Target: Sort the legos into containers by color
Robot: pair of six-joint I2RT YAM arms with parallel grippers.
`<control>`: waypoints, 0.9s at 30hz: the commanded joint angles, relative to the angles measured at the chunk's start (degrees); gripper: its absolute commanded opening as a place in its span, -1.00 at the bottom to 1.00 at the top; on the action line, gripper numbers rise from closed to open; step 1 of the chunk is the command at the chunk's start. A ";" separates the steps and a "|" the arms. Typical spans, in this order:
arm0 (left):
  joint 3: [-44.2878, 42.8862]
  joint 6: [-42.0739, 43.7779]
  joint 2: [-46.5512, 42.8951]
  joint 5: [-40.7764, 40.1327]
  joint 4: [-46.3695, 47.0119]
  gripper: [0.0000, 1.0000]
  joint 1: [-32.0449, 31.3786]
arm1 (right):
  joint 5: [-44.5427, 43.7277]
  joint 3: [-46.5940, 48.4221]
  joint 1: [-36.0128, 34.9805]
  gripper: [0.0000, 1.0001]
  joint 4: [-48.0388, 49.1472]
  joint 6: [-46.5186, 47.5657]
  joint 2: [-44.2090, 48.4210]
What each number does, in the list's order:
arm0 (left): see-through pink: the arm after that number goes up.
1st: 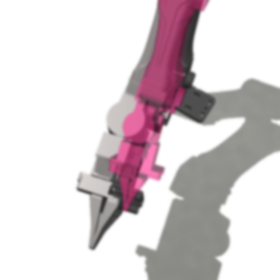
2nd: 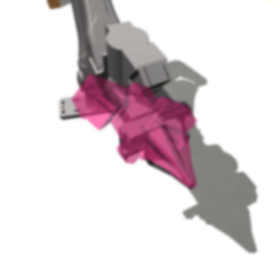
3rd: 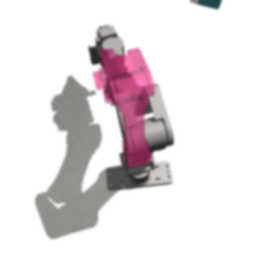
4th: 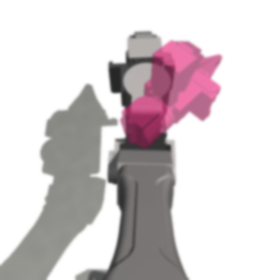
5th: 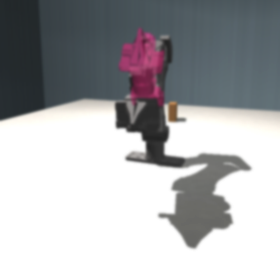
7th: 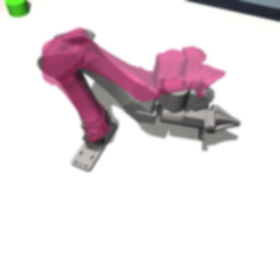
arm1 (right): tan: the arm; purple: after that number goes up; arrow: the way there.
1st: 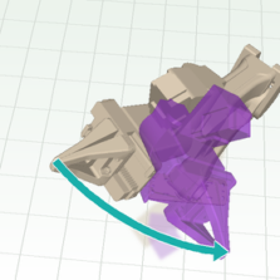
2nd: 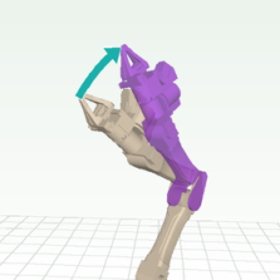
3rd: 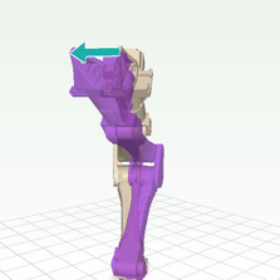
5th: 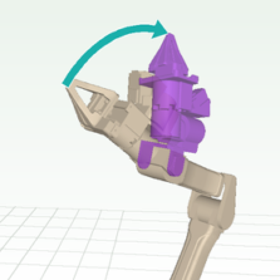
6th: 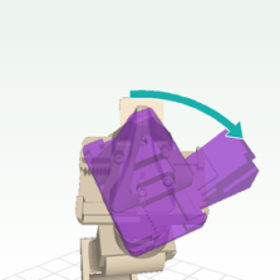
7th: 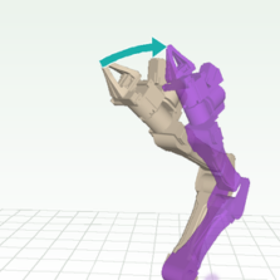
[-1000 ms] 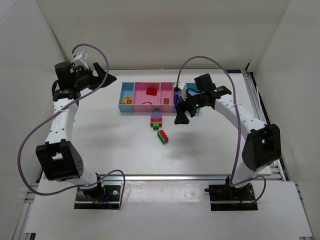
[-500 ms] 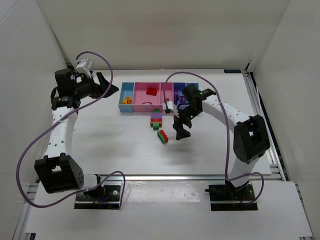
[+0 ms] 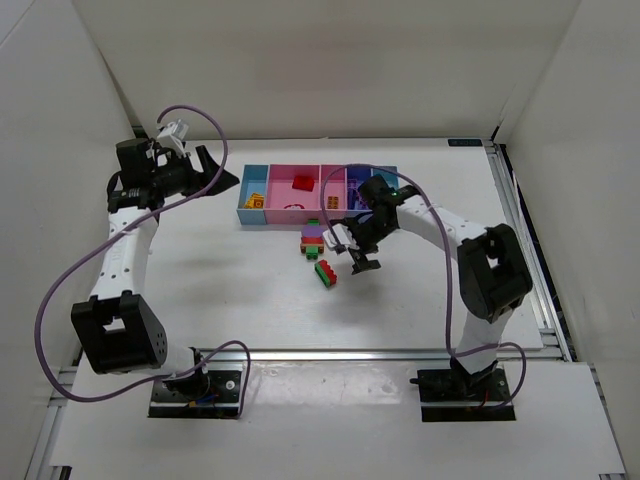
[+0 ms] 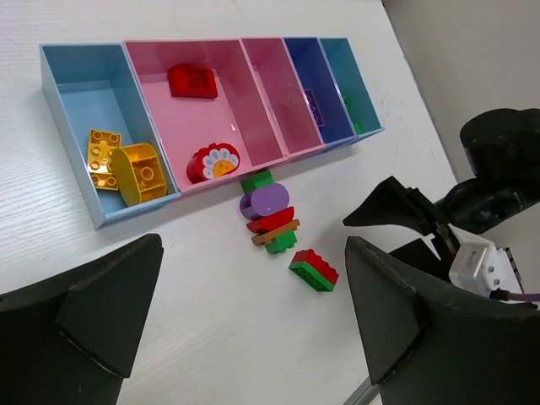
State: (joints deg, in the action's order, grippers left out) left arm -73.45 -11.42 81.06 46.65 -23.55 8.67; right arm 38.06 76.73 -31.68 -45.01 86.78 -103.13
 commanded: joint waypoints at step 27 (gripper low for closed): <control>-1.70 -0.44 3.32 0.19 0.00 0.99 0.21 | 0.17 10.99 -6.20 0.98 -6.05 2.43 -12.79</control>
State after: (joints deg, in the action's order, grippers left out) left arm -73.54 -11.66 84.20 46.57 -23.55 8.67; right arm 37.63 86.80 -37.17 -49.45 89.54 -115.52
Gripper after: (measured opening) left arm 0.995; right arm 0.989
